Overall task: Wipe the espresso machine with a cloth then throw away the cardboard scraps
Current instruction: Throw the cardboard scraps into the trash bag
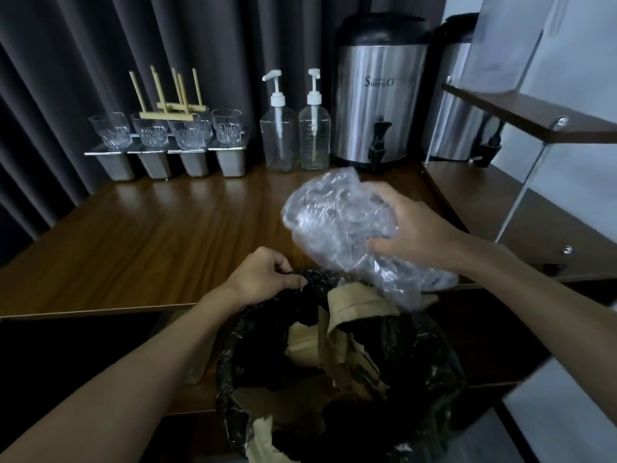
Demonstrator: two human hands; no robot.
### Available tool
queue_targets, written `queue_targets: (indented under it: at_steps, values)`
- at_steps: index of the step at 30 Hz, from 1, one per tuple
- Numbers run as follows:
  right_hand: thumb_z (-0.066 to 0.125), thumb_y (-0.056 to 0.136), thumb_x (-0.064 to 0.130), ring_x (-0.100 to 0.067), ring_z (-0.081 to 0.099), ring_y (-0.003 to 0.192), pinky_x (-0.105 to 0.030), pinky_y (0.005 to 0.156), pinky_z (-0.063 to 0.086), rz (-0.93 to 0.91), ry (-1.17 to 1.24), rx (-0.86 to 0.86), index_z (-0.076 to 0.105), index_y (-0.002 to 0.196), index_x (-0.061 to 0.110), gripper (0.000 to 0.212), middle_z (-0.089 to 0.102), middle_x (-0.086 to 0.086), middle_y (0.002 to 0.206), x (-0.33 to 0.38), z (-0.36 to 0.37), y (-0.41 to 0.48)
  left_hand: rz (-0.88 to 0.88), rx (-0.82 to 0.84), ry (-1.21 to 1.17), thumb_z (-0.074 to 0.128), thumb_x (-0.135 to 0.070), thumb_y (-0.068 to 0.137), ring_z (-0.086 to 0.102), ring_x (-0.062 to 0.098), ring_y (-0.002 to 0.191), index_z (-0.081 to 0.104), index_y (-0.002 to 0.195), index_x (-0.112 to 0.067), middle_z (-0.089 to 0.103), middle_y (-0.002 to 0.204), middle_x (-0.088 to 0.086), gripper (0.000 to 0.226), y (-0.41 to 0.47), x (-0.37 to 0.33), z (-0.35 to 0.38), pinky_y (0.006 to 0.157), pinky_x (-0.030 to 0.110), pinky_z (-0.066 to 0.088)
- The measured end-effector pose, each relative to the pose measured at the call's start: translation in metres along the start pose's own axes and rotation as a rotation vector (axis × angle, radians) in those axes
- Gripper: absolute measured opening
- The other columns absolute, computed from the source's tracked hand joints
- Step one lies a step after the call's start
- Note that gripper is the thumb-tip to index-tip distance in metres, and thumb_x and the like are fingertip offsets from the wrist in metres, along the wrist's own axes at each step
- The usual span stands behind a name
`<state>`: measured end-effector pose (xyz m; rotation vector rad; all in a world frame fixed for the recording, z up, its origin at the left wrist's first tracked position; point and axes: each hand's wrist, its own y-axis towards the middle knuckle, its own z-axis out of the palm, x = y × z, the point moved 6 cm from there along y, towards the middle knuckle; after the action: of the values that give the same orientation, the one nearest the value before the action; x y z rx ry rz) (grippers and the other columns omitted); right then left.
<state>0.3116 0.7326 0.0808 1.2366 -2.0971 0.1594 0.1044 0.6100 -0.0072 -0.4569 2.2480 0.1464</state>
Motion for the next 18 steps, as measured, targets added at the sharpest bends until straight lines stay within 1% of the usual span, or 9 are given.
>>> queue_targets:
  at_steps: [2, 3, 4, 6, 9, 12, 14, 16, 18]
  values:
    - [0.072, 0.082, 0.035, -0.028, 0.069, 0.082, -0.049, 0.071, 0.058, -0.014, 0.015, 0.164, 0.029, 0.137, 0.056, 0.073, 0.068, -0.003, 0.113, 0.014, 0.014, -0.02, 0.073, -0.001, -0.027, 0.08, -0.008, 0.082, 0.066, 0.027, 0.068, 0.07, 0.068, -0.003, 0.071, 0.074, 0.016, 0.018, -0.002, -0.003, -0.007, 0.071, 0.042, 0.054]
    - [0.072, 0.084, 0.034, -0.024, 0.069, 0.079, -0.046, 0.072, 0.059, -0.028, -0.012, 0.241, 0.03, 0.139, 0.053, 0.073, 0.07, 0.007, 0.106, 0.018, 0.023, -0.029, 0.093, -0.001, -0.032, 0.076, 0.0, 0.083, 0.063, 0.022, 0.063, 0.067, 0.062, -0.007, 0.068, 0.069, 0.01, 0.024, -0.003, -0.003, -0.01, 0.068, 0.04, 0.051]
    - [0.072, 0.085, 0.032, -0.013, 0.067, 0.068, -0.037, 0.064, 0.058, -0.044, -0.061, 0.307, 0.03, 0.142, 0.051, 0.073, 0.069, 0.018, 0.092, 0.02, 0.031, -0.036, 0.083, 0.0, -0.037, 0.074, 0.003, 0.083, 0.059, 0.014, 0.058, 0.066, 0.058, -0.01, 0.065, 0.064, 0.005, 0.03, -0.004, -0.002, -0.012, 0.065, 0.035, 0.049]
    - [0.071, 0.087, 0.026, -0.002, 0.047, 0.047, -0.02, 0.046, 0.04, -0.04, -0.11, 0.432, 0.027, 0.144, 0.048, 0.076, 0.057, 0.019, 0.064, 0.017, 0.049, -0.046, 0.001, -0.004, -0.087, 0.078, -0.006, 0.083, 0.059, 0.006, 0.054, 0.069, 0.06, -0.008, 0.067, 0.06, 0.004, 0.024, -0.004, 0.003, -0.013, 0.057, 0.025, 0.048]
    - [0.071, 0.086, 0.022, -0.002, 0.041, 0.043, -0.016, 0.04, 0.031, 0.023, -0.101, 0.612, 0.023, 0.142, 0.054, 0.08, 0.051, 0.015, 0.055, 0.013, 0.071, -0.057, -0.06, -0.002, -0.134, 0.085, -0.021, 0.079, 0.063, 0.005, 0.054, 0.074, 0.07, -0.006, 0.071, 0.062, 0.002, 0.02, -0.003, 0.002, -0.012, 0.051, 0.016, 0.048]
    - [0.07, 0.086, 0.016, 0.004, 0.05, 0.047, -0.01, 0.042, 0.035, 0.019, -0.027, 0.735, 0.028, 0.136, 0.056, 0.076, 0.058, 0.031, 0.063, 0.017, 0.099, -0.064, -0.061, 0.01, -0.14, 0.086, -0.022, 0.078, 0.064, 0.004, 0.052, 0.074, 0.069, -0.007, 0.071, 0.059, 0.001, 0.021, -0.003, 0.0, -0.011, 0.049, 0.016, 0.047]
    - [0.067, 0.087, 0.012, 0.004, 0.054, 0.056, -0.013, 0.052, 0.041, 0.019, 0.005, 0.747, 0.045, 0.128, 0.047, 0.059, 0.064, 0.022, 0.072, 0.021, 0.119, -0.064, -0.067, 0.002, -0.15, 0.086, -0.022, 0.078, 0.063, 0.002, 0.05, 0.073, 0.066, -0.008, 0.07, 0.057, -0.002, 0.022, -0.003, 0.001, -0.012, 0.047, 0.014, 0.046]
    - [0.066, 0.089, 0.009, 0.0, 0.06, 0.071, -0.02, 0.065, 0.048, 0.024, -0.028, 0.718, 0.052, 0.126, 0.031, 0.045, 0.065, 0.014, 0.083, 0.021, 0.133, -0.06, -0.074, -0.017, -0.162, 0.086, -0.022, 0.078, 0.062, 0.0, 0.049, 0.072, 0.064, -0.011, 0.069, 0.055, -0.003, 0.023, -0.004, 0.002, -0.012, 0.047, 0.013, 0.045]
    - [0.07, 0.087, 0.015, -0.008, 0.064, 0.092, -0.026, 0.082, 0.052, 0.056, -0.04, 0.704, 0.049, 0.131, 0.028, 0.05, 0.065, 0.011, 0.104, 0.017, 0.135, -0.056, -0.06, -0.023, -0.157, 0.086, -0.023, 0.078, 0.063, 0.002, 0.05, 0.071, 0.062, -0.012, 0.07, 0.057, -0.001, 0.024, -0.005, 0.003, -0.013, 0.047, 0.014, 0.045]
